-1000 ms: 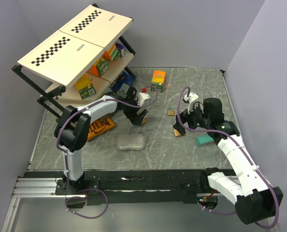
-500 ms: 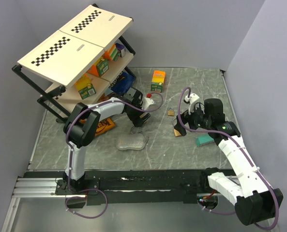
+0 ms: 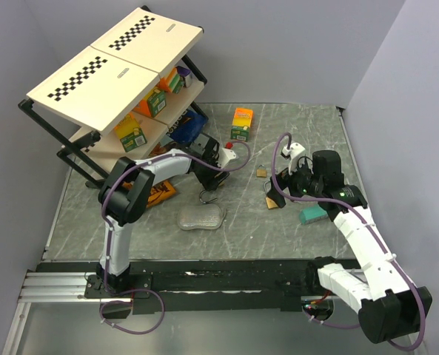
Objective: Lock with the key
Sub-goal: Pick up the lock from the center of the board.
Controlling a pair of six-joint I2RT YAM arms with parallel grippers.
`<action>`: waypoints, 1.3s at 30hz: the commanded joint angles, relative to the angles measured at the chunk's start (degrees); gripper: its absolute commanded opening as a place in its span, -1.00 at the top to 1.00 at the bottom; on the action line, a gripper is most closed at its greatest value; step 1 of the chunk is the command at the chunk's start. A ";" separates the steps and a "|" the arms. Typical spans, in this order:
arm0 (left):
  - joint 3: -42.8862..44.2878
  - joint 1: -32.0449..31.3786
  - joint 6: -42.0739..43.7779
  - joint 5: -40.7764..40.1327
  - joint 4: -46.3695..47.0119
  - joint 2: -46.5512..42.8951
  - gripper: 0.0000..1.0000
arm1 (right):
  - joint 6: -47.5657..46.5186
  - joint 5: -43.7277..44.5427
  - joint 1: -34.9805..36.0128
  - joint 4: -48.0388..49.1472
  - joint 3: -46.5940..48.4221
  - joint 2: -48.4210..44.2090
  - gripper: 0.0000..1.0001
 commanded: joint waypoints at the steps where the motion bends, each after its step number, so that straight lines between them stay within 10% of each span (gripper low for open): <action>1: 4.38 0.24 2.87 3.75 -0.85 0.57 0.73 | -1.20 -0.39 -0.83 0.18 0.78 -0.43 -0.98; 3: 7.27 0.68 3.83 5.52 -2.88 0.57 0.98 | -1.46 -0.74 -1.00 0.09 0.52 -0.87 -0.98; 28: 17.75 0.87 -3.98 37.86 -22.04 -13.49 0.98 | -26.41 -18.40 -1.18 -7.11 0.87 -8.95 -0.98; 39: 6.24 -1.95 -15.84 42.52 -10.36 -20.35 0.98 | -31.43 -21.75 -0.48 0.51 -4.66 -10.45 -0.98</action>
